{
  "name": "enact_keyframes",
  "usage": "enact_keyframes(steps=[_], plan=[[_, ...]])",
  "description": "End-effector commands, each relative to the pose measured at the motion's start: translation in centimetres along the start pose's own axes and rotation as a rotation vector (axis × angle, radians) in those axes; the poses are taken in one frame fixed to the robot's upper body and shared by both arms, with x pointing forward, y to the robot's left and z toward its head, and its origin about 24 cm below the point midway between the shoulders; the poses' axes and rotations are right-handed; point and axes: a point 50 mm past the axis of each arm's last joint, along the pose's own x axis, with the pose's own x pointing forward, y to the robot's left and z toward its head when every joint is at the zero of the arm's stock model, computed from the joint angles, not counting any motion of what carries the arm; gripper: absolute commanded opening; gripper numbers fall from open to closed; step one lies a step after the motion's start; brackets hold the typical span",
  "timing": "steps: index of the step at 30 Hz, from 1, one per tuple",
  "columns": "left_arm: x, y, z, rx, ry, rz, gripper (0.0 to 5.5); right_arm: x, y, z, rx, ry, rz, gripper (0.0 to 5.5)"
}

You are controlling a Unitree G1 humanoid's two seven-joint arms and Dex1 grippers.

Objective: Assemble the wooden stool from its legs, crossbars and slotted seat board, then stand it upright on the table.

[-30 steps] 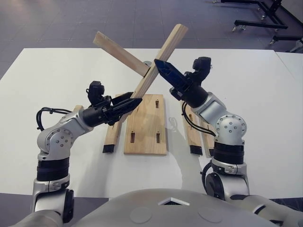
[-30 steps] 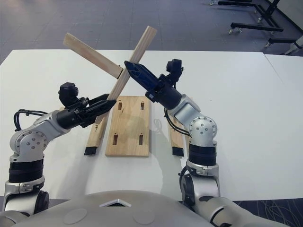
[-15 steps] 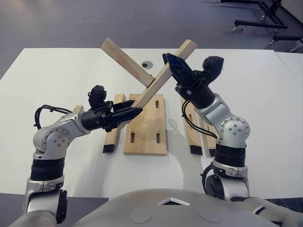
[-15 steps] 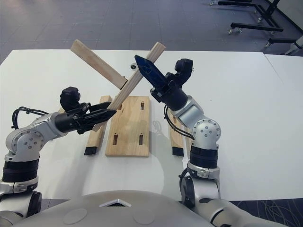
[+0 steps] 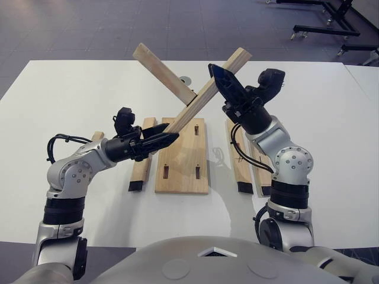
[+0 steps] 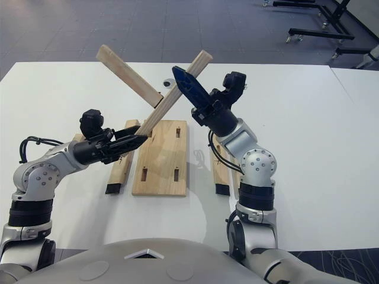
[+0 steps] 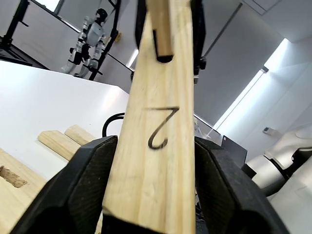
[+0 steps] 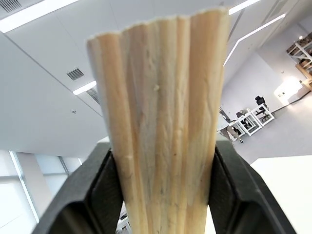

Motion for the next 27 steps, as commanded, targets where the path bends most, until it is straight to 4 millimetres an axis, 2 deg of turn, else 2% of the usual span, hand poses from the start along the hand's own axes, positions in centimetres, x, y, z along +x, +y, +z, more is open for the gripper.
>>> enact_keyframes(steps=[1, 5, 8, 10, 16, 21, 27], plan=[[-0.5, 0.7, -0.3, 0.035, 0.087, 0.106, 3.17, 0.6, 0.6, 1.4, -0.094, -0.083, 0.037, 2.06], [-1.7, 1.2, -0.8, 0.026, 0.09, 0.191, 3.32, -0.3, -0.1, 3.5, -0.238, -0.1, -0.037, 2.06], [-3.0, 1.2, -1.2, 0.024, 0.095, 0.245, 3.32, -0.9, -0.6, 5.1, -0.39, -0.039, -0.1, 2.06], [-3.5, 1.0, -1.3, 0.028, 0.097, 0.262, 3.32, -1.0, -1.2, 5.3, -0.492, 0.07, -0.14, 2.06], [-3.8, 0.9, -1.9, 0.039, 0.127, 0.295, 3.32, 1.3, -3.7, 5.3, -0.802, 0.287, -0.156, 2.06], [-3.9, 1.1, -1.7, 0.053, 0.129, 0.308, 3.32, 2.1, -4.3, 4.7, -0.9, 0.422, -0.014, 2.06], [-4.2, 1.3, -1.7, 0.055, 0.148, 0.316, 3.32, 1.2, -4.8, 4.4, -0.835, 0.509, 0.114, 2.06]])
